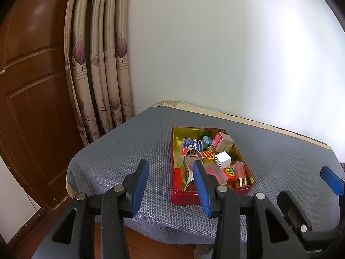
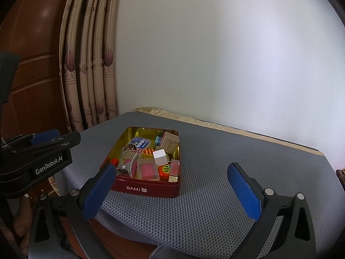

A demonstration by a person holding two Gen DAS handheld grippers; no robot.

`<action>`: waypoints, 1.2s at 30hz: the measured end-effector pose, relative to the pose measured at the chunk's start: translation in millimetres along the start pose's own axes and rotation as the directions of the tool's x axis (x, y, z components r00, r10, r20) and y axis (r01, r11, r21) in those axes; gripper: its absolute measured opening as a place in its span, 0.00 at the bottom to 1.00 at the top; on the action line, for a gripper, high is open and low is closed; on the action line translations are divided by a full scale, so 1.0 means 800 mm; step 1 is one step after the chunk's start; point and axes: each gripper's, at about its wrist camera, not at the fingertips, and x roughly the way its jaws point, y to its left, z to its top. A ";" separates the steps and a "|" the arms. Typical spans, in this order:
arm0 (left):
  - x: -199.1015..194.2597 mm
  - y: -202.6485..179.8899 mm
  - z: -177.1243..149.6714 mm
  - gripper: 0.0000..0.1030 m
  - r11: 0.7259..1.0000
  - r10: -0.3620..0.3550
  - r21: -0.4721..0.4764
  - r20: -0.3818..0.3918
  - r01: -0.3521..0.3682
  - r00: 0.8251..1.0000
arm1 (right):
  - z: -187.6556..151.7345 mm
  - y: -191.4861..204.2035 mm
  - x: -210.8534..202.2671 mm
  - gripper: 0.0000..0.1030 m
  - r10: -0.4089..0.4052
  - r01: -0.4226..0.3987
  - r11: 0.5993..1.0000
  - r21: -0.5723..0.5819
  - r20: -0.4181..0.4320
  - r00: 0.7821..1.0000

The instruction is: Organize rigid objects

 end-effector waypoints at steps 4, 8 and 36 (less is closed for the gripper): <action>0.000 0.000 0.000 0.42 1.000 -0.001 -0.004 -0.003 0.001 1.000 | -0.001 0.000 0.000 0.99 -0.001 0.001 1.000 -0.001 -0.002 1.000; 0.000 0.001 0.000 0.42 1.000 -0.005 -0.003 -0.005 0.005 1.000 | -0.002 -0.001 -0.001 0.99 -0.002 0.002 1.000 -0.003 -0.001 1.000; 0.000 -0.008 -0.001 0.42 1.000 0.013 0.015 0.009 -0.013 1.000 | -0.007 -0.005 -0.002 0.99 -0.008 0.008 1.000 -0.018 0.000 1.000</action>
